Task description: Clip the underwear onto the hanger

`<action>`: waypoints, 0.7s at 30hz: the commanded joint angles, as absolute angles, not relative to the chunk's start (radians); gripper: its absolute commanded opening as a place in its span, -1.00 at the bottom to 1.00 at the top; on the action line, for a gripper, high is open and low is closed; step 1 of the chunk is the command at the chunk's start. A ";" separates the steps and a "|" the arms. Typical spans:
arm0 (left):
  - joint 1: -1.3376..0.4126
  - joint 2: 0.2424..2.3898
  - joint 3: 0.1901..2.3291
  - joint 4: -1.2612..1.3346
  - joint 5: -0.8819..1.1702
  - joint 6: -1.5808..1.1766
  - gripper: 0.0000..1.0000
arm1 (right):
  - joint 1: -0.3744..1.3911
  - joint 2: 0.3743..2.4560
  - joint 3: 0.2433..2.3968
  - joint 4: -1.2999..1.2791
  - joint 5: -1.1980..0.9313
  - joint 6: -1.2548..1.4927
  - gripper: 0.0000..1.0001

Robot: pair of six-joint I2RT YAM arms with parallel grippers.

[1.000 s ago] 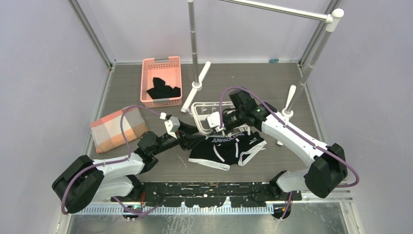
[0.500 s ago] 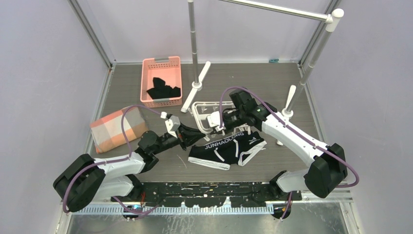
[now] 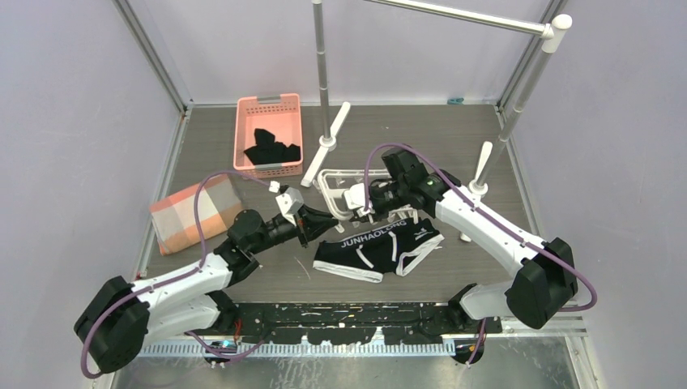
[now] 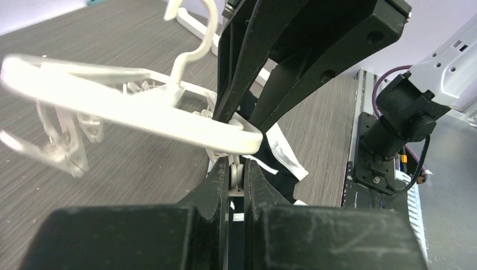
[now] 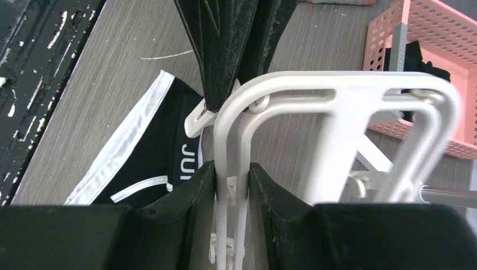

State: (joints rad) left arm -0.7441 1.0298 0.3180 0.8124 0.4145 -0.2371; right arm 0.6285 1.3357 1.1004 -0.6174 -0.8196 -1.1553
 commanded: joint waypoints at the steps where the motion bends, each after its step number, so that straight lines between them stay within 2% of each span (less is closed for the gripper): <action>1: -0.745 0.959 0.412 0.548 0.413 -0.127 -1.00 | 0.630 1.311 1.128 -0.522 -0.840 -1.171 -0.30; 3: -0.746 0.942 0.430 0.476 0.413 -0.101 -1.00 | 0.630 1.305 1.128 -0.521 -0.846 -1.168 -0.23; 6: -0.746 0.942 0.460 0.417 0.419 -0.080 -1.00 | 0.629 1.295 1.130 -0.514 -0.851 -1.156 0.01; 10: -0.745 0.963 0.477 0.400 0.425 -0.068 -0.99 | 0.629 1.261 1.121 -0.500 -0.856 -1.126 0.21; 21: -0.740 1.041 0.507 0.427 0.318 -0.040 -1.00 | 0.630 1.090 0.920 -0.445 -0.871 -0.881 0.20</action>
State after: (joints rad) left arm -0.7441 1.0206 0.4313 0.3466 0.3714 -0.0788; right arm 0.6273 1.1240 0.9749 -0.4831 -0.8322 -0.9920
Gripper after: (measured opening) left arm 0.056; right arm 0.609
